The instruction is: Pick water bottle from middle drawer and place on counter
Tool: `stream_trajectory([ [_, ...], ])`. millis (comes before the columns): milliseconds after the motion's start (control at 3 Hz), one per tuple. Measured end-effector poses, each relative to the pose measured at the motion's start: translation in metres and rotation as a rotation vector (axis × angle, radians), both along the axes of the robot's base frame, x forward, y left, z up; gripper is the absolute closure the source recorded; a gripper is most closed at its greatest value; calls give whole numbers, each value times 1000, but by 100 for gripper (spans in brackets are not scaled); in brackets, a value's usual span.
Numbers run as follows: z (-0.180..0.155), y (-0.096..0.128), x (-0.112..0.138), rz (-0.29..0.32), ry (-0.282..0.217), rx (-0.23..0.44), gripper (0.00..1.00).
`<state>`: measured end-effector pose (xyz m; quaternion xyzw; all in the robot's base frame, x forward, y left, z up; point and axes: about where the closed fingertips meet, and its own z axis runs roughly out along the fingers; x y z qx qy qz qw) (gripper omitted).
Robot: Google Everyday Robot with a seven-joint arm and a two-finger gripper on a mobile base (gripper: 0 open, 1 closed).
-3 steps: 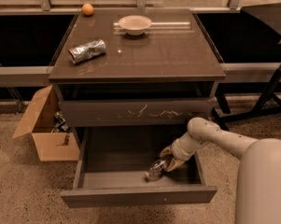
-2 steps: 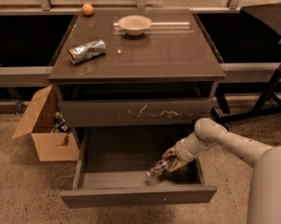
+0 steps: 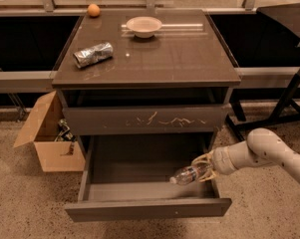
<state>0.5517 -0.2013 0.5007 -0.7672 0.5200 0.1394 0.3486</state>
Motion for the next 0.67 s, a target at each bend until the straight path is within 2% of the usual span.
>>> stream_trajectory([
  [333, 0, 0, 0, 0, 0, 1, 100],
  [667, 63, 25, 8, -28, -80, 97, 100],
])
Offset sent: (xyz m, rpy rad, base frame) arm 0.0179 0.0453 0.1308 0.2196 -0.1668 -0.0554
